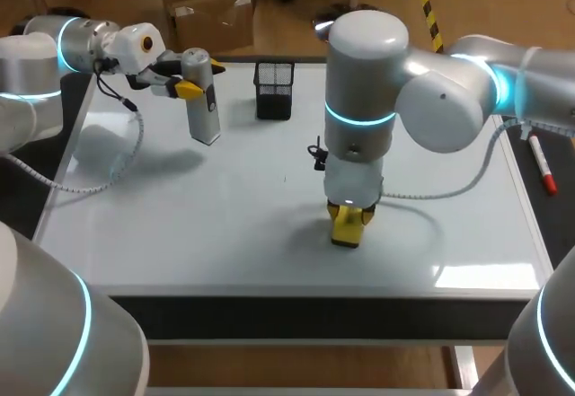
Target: Pick up the inspection probe, press it on each red-marked spot on the whiteboard one by one, put down the probe, pick up the eraser, and wipe off all the red marks.
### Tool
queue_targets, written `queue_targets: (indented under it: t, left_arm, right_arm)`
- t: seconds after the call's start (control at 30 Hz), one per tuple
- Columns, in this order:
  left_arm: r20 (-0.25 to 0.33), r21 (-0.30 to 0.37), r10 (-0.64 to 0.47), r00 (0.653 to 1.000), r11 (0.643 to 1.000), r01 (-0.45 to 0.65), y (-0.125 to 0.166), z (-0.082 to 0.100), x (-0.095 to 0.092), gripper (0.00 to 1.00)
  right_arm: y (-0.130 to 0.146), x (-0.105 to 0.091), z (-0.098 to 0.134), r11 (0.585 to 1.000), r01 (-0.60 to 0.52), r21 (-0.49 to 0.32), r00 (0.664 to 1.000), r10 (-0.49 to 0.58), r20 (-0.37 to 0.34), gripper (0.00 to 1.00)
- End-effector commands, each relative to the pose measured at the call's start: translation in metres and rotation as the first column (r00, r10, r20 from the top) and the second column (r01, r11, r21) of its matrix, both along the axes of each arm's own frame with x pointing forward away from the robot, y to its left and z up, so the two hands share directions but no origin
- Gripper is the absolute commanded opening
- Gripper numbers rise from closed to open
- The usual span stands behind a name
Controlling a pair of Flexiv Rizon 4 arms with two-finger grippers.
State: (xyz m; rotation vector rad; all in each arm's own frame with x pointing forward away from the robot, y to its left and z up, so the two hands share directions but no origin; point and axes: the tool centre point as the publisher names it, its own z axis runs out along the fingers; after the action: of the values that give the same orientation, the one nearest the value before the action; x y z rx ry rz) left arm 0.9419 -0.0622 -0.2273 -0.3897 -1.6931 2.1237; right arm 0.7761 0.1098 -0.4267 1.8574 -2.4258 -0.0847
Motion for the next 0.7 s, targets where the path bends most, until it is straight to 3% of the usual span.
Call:
queue_targets:
  t: [0.03, 0.47, 0.7]
  left_arm:
    - [0.000, 0.002, -0.003, 1.000, 1.000, 0.003, 0.000, 0.002, 0.001, 0.00]
    - [0.000, 0.002, -0.003, 1.000, 1.000, 0.003, 0.000, 0.002, 0.001, 0.00]
    - [0.000, 0.002, -0.003, 1.000, 1.000, 0.003, 0.000, 0.002, 0.001, 0.00]
  right_arm:
    - [-0.017, -0.005, 0.005, 1.000, 0.013, 0.008, 0.999, -0.013, 0.029, 0.00]
    - [-0.030, 0.006, 0.049, 1.000, 0.006, 0.003, 0.996, -0.006, 0.083, 0.00]
    - [-0.026, 0.013, 0.063, 0.997, -0.074, 0.033, 0.995, 0.072, 0.072, 0.00]
